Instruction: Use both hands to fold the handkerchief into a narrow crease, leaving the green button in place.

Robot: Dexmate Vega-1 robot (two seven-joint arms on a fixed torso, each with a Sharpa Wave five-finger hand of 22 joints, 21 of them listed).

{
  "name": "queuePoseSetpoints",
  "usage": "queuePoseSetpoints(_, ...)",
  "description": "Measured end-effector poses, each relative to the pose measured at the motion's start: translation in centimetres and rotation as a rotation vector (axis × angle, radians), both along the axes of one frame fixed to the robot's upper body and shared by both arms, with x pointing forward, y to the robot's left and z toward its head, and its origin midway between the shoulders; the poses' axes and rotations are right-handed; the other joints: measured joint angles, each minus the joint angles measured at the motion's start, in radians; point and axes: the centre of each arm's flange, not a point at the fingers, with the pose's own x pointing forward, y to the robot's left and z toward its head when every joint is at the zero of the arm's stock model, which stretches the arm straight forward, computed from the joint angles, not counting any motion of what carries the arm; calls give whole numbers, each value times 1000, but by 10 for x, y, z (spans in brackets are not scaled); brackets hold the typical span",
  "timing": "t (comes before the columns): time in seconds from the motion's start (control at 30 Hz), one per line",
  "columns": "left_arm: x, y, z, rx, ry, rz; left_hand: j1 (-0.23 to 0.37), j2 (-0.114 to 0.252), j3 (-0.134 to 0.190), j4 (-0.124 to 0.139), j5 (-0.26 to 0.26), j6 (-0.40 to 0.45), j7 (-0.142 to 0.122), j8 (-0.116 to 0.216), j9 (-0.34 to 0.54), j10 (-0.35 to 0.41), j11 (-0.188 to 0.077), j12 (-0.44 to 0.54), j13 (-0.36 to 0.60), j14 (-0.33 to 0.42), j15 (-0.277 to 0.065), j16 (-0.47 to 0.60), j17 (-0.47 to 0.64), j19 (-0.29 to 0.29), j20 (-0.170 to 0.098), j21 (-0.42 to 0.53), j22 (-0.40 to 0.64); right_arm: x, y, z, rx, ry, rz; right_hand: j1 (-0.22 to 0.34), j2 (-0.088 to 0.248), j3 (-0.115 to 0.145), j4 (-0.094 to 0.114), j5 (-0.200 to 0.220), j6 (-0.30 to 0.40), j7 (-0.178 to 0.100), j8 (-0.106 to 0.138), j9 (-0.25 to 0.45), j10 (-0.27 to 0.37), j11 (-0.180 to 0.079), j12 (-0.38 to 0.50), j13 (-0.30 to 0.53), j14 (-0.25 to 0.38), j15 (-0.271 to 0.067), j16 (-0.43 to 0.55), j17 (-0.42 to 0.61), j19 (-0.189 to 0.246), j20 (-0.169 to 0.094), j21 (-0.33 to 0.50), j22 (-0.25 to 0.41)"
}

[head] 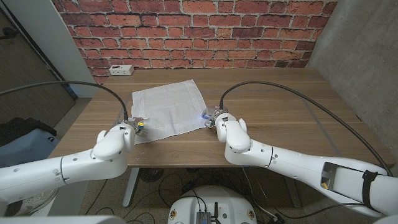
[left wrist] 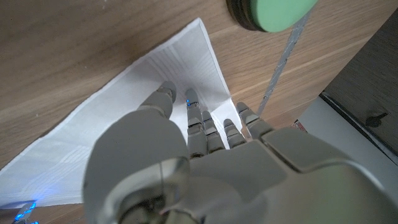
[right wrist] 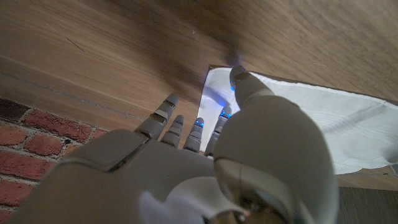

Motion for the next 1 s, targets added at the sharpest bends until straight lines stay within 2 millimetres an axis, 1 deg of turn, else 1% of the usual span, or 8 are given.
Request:
queuePoseSetpoints(0.07,0,-1,0,7,-7,0,10,-2,0,0,0,57,-17,8,2,16,-2,4,-2,5,-3,0,0,9,-1,0,0,1,0,0,-1,4,-4,1,-1,-4,4,0,14,0,0,0,6,-6,4,0,0,0,6,0,0,0,0,0)
queuePoseSetpoints(0.1,1,-1,0,11,-12,0,10,-3,-3,-3,0,134,-74,20,15,20,-1,6,-2,11,-2,0,0,10,0,0,0,2,-1,-1,-2,9,-6,2,1,-6,2,0,24,2,4,0,7,-7,4,0,0,0,6,0,0,0,0,0)
queuePoseSetpoints(0.13,1,-2,0,13,-13,0,12,-4,-3,-3,0,165,-91,21,15,23,2,6,-2,17,-3,0,0,14,-3,0,0,3,-1,-1,-3,14,-7,7,6,-10,2,0,42,1,9,0,13,-12,4,0,0,0,7,0,0,0,0,0)
queuePoseSetpoints(0.23,1,-3,0,23,-20,3,22,-14,-8,-3,-4,179,-87,7,5,30,-5,6,-2,24,-2,0,0,19,-9,0,0,6,-2,-1,-6,15,-12,27,15,-29,8,-11,128,3,24,-1,57,-13,17,0,22,5,13,0,15,0,4,0)
queuePoseSetpoints(0.3,1,-4,-1,25,-21,3,18,-18,-28,4,-12,140,-57,-20,6,29,-6,-2,-2,24,-2,0,0,23,-12,0,0,8,-2,-1,-6,8,-14,40,14,-45,11,-15,214,5,40,-4,97,-20,23,0,47,3,17,0,30,0,5,0)
queuePoseSetpoints(0.43,-1,-3,-1,20,-23,3,-45,-61,-80,32,-18,-26,-73,-112,-5,-11,-8,-26,1,-8,0,-5,3,4,-8,-13,3,10,0,-1,-8,-13,11,68,32,-89,15,-23,473,67,93,1,231,-50,44,0,135,2,40,2,82,-2,17,2)
queuePoseSetpoints(0.53,-3,-2,-1,7,-21,1,-86,-69,-105,47,-18,-88,-78,-124,-3,-28,-6,-32,1,-18,0,-5,3,-10,-2,-15,3,15,-3,-6,-3,-38,27,81,45,-119,16,-29,604,111,112,12,308,-70,45,0,191,1,52,2,107,-1,23,2)
queuePoseSetpoints(1.0,-11,-4,-1,-8,-16,-22,-214,-150,-200,68,0,-267,-116,-133,-3,-113,1,-47,6,-72,17,-5,3,-55,32,-27,3,20,-6,-13,56,-165,110,97,43,-162,30,-34,688,134,112,-2,413,-69,52,0,260,-2,70,12,135,-5,32,2)
